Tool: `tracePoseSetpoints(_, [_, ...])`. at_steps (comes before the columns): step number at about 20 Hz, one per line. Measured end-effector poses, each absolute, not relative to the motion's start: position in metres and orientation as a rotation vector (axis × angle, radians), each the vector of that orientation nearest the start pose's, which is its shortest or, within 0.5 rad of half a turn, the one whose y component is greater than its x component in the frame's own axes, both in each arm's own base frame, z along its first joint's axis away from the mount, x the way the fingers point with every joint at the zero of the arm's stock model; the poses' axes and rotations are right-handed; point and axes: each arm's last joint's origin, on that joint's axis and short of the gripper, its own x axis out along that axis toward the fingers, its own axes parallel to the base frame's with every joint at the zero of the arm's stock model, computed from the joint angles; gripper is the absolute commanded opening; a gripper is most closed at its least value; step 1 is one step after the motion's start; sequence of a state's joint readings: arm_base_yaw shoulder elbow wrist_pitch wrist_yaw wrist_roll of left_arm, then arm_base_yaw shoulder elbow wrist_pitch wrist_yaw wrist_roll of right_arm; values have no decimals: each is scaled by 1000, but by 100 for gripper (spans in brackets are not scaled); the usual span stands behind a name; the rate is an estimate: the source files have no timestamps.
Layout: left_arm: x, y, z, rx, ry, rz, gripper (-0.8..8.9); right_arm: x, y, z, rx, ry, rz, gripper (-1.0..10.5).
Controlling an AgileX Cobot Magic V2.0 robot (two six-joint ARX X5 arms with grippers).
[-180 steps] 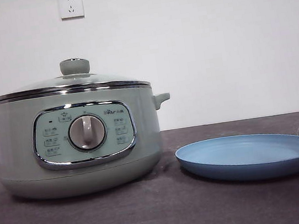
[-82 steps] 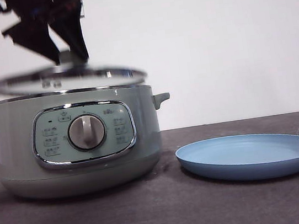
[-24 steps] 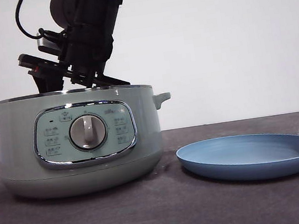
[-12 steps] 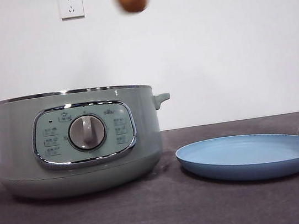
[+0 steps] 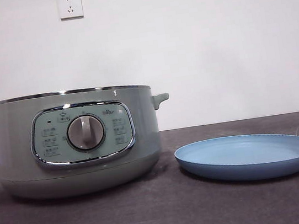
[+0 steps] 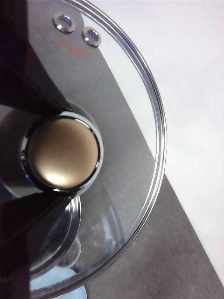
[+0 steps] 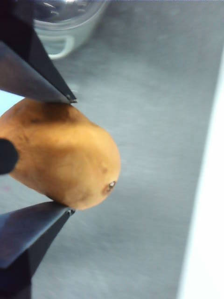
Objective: Take the potato out from the steamer,put the potato on the plate,close the lid
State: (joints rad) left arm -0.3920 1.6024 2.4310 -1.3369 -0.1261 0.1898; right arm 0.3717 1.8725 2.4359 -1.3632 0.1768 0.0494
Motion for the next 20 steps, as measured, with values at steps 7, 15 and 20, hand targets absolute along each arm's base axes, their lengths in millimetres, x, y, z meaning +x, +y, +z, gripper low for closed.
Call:
tracePoseSetpoints(7, [222,-90,539,304,478,-366,-8,327,131,382,-178,1139,295,-12])
tracePoseSetpoints(15, [223,-90,538,305,481,-365,-8,330,146,281,-228,1314,316,-12])
tracePoseSetpoints(20, [223,-90,538,307,480,-367,-8,324,143,221,-214,1360,335,-12])
